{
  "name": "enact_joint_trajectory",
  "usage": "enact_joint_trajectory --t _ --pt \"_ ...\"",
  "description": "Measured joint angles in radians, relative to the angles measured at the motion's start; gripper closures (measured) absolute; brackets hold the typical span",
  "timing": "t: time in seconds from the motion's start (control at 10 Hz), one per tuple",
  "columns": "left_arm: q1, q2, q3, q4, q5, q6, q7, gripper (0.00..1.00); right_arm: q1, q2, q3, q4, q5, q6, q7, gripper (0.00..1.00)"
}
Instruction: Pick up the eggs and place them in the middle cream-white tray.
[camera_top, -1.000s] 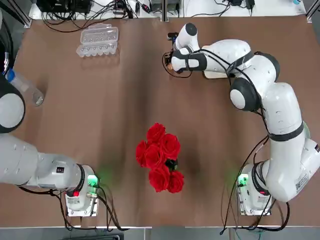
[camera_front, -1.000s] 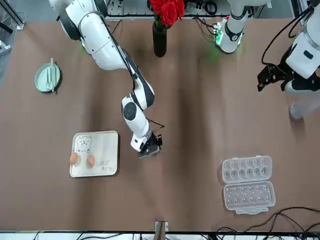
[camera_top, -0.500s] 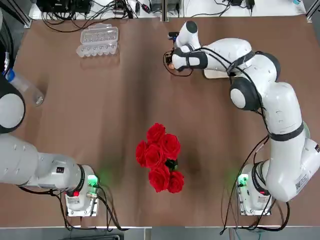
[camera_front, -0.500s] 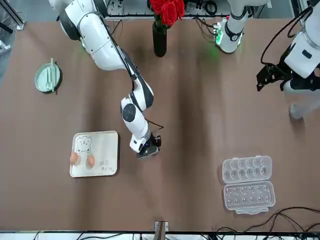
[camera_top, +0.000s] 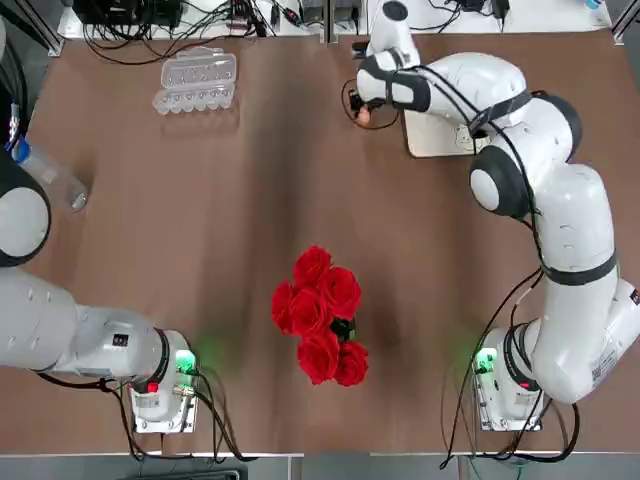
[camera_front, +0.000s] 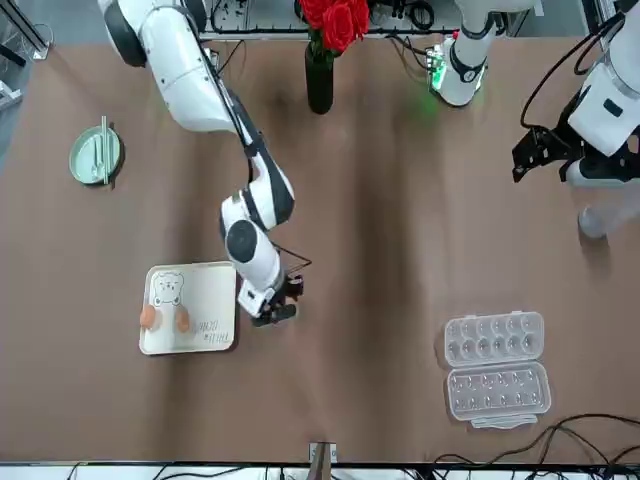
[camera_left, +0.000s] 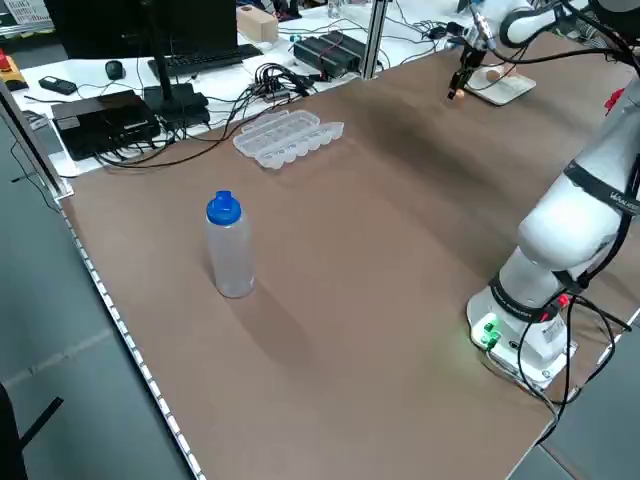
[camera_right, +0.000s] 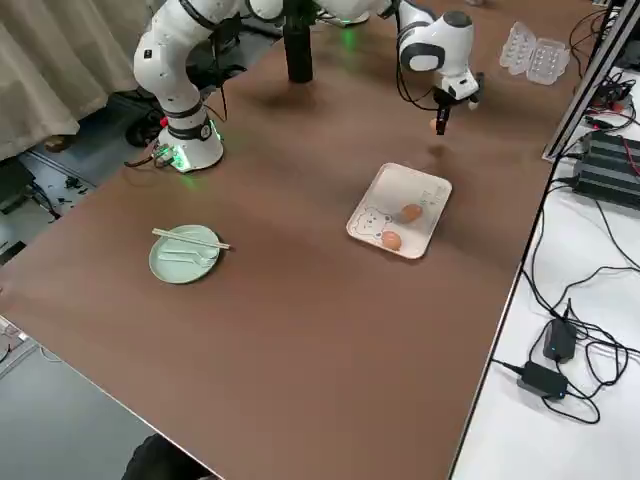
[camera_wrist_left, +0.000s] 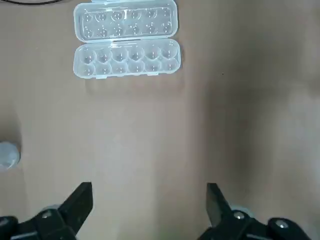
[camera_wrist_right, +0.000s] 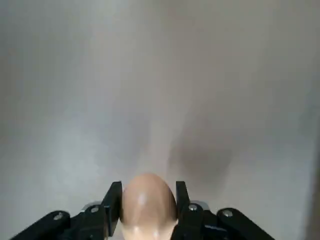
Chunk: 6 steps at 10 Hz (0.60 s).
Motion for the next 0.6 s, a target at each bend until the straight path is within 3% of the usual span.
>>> enact_joint_trajectory --t 0.3,0.6 --pt "0.001 0.0 0.0 0.0 0.0 0.0 0.0 0.0 -0.068 -0.042 -0.047 -0.014 0.0 -0.129 -0.12 0.52" --pt "0.001 0.0 0.0 0.0 0.0 0.0 0.0 0.0 -0.152 -0.075 -0.049 -0.105 0.0 -0.115 -0.269 0.52"
